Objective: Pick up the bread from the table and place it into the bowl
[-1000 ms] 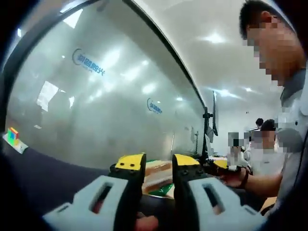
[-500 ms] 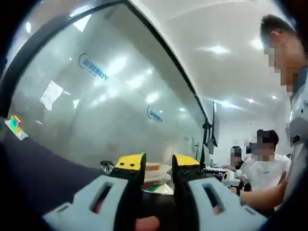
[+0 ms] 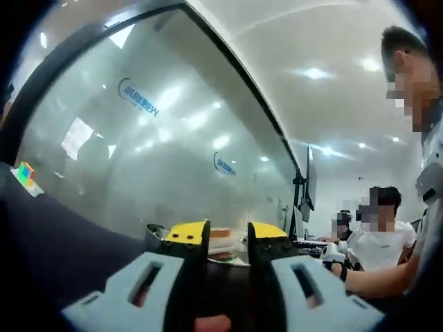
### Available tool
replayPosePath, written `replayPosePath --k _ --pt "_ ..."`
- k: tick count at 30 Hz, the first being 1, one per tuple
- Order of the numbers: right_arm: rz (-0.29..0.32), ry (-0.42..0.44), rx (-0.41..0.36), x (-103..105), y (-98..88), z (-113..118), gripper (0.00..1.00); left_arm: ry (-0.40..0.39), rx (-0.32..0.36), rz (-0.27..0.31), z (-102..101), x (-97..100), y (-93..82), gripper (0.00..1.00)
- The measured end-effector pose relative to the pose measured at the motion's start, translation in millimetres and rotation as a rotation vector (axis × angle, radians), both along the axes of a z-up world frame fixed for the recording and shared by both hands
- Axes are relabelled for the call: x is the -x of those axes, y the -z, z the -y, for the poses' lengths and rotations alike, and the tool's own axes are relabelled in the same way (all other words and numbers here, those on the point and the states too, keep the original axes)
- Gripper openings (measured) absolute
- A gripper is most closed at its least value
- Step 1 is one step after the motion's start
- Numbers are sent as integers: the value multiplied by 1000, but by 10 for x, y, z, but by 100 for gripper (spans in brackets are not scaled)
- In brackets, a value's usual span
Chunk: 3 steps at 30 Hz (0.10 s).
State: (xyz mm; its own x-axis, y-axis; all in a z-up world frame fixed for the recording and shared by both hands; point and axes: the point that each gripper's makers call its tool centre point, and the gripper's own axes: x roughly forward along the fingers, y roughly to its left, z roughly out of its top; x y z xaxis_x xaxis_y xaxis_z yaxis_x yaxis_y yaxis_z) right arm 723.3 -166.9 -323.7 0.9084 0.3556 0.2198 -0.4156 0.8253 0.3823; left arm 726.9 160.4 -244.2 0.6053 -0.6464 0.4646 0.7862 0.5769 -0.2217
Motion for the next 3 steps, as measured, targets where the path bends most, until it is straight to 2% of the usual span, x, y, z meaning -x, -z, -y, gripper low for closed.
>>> replayPosePath --k 3 --pt "-3 -8 7 2 7 -25 16 17 -2 -1 34 25 6 17"
